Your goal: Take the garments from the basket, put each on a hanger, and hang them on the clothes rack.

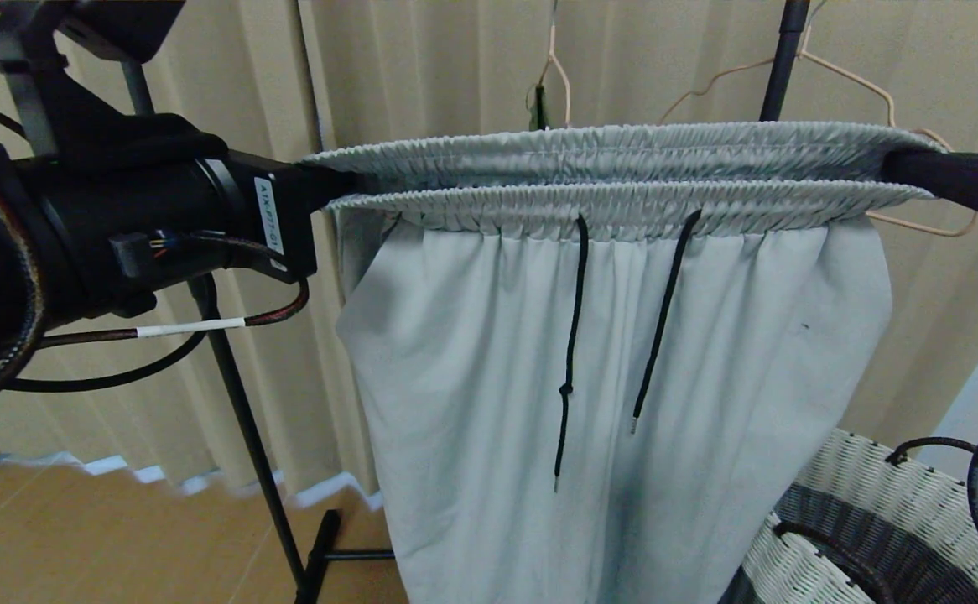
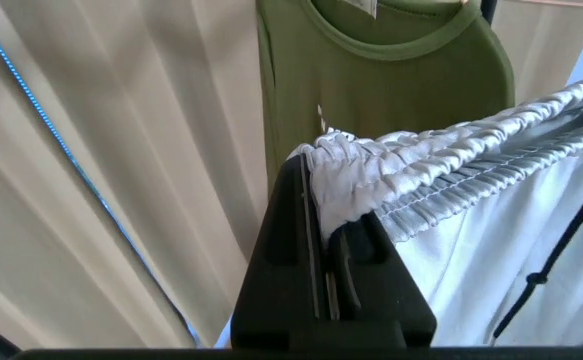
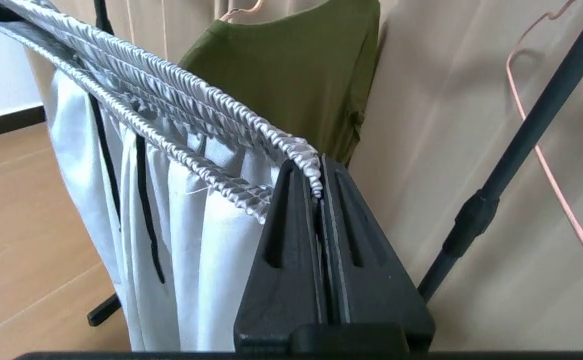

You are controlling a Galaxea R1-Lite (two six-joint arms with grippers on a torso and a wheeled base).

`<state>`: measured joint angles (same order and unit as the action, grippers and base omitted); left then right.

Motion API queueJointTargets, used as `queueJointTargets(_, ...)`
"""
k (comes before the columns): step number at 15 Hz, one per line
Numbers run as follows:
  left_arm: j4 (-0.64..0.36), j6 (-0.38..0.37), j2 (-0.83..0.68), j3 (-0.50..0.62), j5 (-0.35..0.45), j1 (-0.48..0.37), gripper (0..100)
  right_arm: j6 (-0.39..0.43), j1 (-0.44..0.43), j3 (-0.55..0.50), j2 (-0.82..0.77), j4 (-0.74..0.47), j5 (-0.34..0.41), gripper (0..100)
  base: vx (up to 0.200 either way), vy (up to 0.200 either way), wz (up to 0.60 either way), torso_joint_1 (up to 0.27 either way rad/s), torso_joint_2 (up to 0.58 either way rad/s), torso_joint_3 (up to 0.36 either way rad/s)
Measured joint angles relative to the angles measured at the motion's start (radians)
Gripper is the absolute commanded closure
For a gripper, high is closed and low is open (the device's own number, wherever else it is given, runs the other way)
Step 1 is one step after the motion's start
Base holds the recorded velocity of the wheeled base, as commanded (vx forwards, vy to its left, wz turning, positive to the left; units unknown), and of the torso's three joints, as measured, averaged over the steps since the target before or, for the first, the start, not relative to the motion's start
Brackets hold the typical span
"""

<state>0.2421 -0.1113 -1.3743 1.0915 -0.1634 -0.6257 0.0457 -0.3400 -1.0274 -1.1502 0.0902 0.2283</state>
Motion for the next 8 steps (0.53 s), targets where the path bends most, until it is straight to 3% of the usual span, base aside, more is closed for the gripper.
queueJointTargets(4,0.000,-0.001,0.006,-0.001,0.000,-0.001,100,0.000,0.001,0.000,-0.010,-0.001,-0.001,100,0.000,0.000,0.00,0.000,0.00,0.000)
queueJointTargets(5,0.001,-0.001,0.006,-0.002,0.000,-0.002,100,0.000,0.001,0.008,-0.010,0.000,-0.001,0,0.000,0.000,0.00,0.000,0.00,0.000)
queueJointTargets(8,0.001,-0.001,0.009,-0.011,-0.007,0.002,100,0.002,0.003,0.026,-0.009,0.001,-0.006,0,0.000,0.000,0.00,0.000,0.00,0.000)
